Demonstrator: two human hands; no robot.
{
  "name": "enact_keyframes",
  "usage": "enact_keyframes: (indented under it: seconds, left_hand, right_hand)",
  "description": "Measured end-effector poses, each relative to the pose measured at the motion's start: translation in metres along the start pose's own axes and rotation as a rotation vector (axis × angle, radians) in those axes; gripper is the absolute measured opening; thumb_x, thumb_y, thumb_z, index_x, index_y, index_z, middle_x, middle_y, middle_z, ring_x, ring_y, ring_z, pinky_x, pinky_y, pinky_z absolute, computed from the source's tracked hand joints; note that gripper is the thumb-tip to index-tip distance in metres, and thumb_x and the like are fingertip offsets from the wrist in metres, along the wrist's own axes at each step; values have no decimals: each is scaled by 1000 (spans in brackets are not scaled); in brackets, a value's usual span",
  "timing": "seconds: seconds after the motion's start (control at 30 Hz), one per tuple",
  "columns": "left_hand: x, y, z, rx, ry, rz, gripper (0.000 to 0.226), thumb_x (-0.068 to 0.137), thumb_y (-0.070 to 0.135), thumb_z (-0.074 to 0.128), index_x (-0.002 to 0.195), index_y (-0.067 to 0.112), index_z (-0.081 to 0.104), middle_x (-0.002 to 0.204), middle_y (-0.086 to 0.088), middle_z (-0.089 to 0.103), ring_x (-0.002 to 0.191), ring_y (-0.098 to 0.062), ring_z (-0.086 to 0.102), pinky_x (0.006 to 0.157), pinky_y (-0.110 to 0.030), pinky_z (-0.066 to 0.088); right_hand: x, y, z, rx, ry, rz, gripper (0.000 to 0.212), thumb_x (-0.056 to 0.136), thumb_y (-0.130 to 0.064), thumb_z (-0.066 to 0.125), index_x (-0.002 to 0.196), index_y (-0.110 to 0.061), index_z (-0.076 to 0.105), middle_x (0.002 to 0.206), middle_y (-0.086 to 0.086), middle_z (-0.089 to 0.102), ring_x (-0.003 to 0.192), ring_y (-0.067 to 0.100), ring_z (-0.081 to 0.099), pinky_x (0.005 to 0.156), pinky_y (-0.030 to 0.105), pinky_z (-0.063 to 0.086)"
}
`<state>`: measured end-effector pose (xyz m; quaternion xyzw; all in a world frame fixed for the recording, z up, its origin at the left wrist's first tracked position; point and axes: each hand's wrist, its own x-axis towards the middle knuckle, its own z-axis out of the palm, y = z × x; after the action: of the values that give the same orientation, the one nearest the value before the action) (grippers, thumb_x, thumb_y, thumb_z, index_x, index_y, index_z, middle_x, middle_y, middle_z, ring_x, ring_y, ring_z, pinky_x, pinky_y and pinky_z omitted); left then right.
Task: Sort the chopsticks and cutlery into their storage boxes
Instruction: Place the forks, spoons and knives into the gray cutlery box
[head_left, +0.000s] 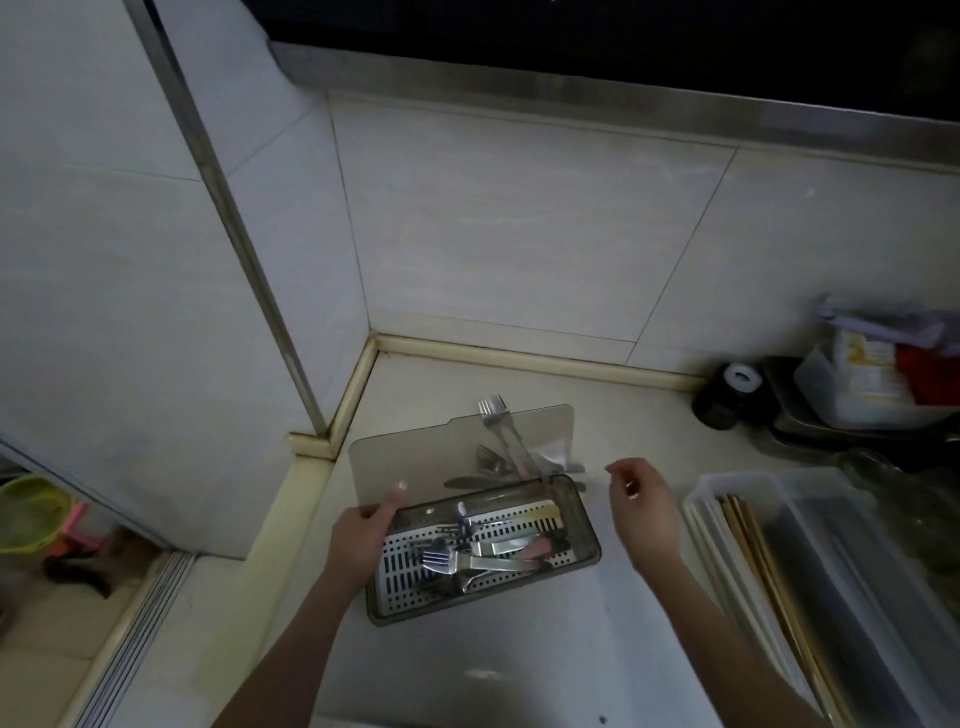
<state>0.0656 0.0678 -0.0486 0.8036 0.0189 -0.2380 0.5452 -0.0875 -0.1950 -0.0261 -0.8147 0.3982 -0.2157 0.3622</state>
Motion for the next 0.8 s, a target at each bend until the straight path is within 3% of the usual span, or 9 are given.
enact_keyframes:
  seconds: [0.1, 0.2, 0.4, 0.53, 0.63, 0.7, 0.8]
  left_hand:
    - [1, 0, 0, 4, 6, -30, 45, 85, 51, 60, 69, 10, 69, 67, -5, 71, 67, -20, 68, 63, -27, 51]
    - [-2, -3, 0, 31, 36, -26, 44, 86, 49, 61, 63, 12, 68, 57, -1, 69, 62, -17, 67, 58, -24, 48]
    - [-10, -13, 1, 57, 86, -57, 44, 87, 44, 62, 57, 12, 69, 53, 0, 68, 53, -11, 66, 51, -21, 46]
    - [-9, -12, 2, 80, 93, -58, 46, 87, 43, 61, 61, 7, 70, 54, -1, 67, 51, -10, 64, 47, -17, 45]
    - [-9, -12, 1, 76, 87, -61, 48, 86, 45, 61, 62, 5, 71, 55, -4, 68, 51, -12, 64, 48, -19, 45]
    - [-8, -13, 1, 84, 85, -53, 53, 86, 46, 61, 62, 0, 70, 59, -9, 69, 55, -17, 64, 53, -24, 45]
    - [-8, -13, 1, 83, 81, -45, 57, 87, 46, 60, 62, -5, 67, 60, -12, 68, 55, -18, 62, 54, -24, 44]
  right_hand:
    - [31, 24, 18, -199, -221, -7, 24, 92, -18, 56, 115, -17, 61, 109, 5, 63, 97, 19, 58, 83, 36, 49]
    - [53, 32, 40, -330, -395, -36, 31, 91, -26, 56, 121, -17, 59, 120, 8, 59, 108, 26, 54, 91, 41, 46]
    - [72, 18, 62, -516, -461, -123, 30, 89, -33, 58, 116, -19, 58, 117, 5, 54, 111, 26, 46, 86, 36, 40]
    - [80, 15, 67, -640, -542, -148, 16, 90, -24, 53, 102, -16, 59, 110, 6, 56, 106, 25, 47, 81, 34, 37]
    - [83, 19, 67, -580, -609, -67, 8, 90, -23, 52, 90, -16, 56, 102, 7, 57, 97, 25, 51, 80, 34, 40]
    - [80, 25, 65, -439, -551, 10, 15, 90, -22, 54, 76, -18, 49, 91, 8, 57, 83, 23, 52, 71, 33, 42]
    - [65, 29, 47, -186, -396, 112, 9, 93, -13, 50, 86, -6, 50, 74, 4, 54, 68, 20, 51, 56, 29, 38]
